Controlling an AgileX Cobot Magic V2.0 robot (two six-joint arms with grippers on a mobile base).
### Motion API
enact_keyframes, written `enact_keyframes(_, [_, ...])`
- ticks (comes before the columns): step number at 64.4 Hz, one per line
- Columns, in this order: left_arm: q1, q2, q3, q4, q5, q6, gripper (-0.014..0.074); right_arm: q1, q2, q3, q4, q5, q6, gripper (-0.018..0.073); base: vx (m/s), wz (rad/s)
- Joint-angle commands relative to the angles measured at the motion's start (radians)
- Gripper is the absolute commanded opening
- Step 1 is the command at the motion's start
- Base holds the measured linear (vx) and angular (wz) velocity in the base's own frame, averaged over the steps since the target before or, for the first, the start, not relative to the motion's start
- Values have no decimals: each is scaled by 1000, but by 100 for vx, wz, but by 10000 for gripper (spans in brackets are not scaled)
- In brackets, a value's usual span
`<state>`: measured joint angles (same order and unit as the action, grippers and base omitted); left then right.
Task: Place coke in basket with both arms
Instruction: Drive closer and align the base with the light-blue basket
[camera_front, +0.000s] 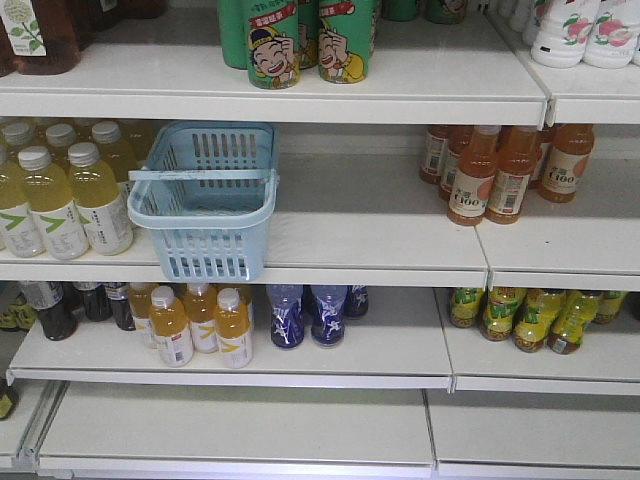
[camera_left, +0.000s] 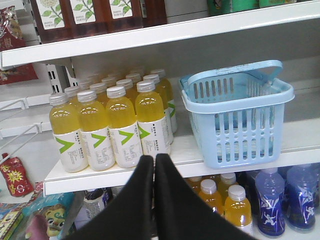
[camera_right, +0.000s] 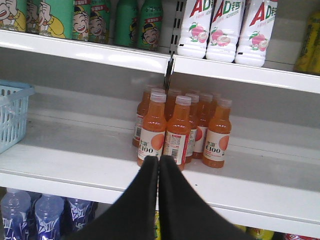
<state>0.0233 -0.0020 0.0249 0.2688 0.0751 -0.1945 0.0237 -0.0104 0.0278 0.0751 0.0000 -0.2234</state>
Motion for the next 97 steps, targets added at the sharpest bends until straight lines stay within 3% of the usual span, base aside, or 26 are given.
enact_keyframes(1, [-6, 24, 9, -9, -64, -9, -6, -3, -18, 11, -2, -75, -6, -2, 9, -3])
enact_keyframes(97, [-6, 24, 9, -9, -64, -9, -6, -3, -18, 11, -2, -75, -6, -2, 2, -1])
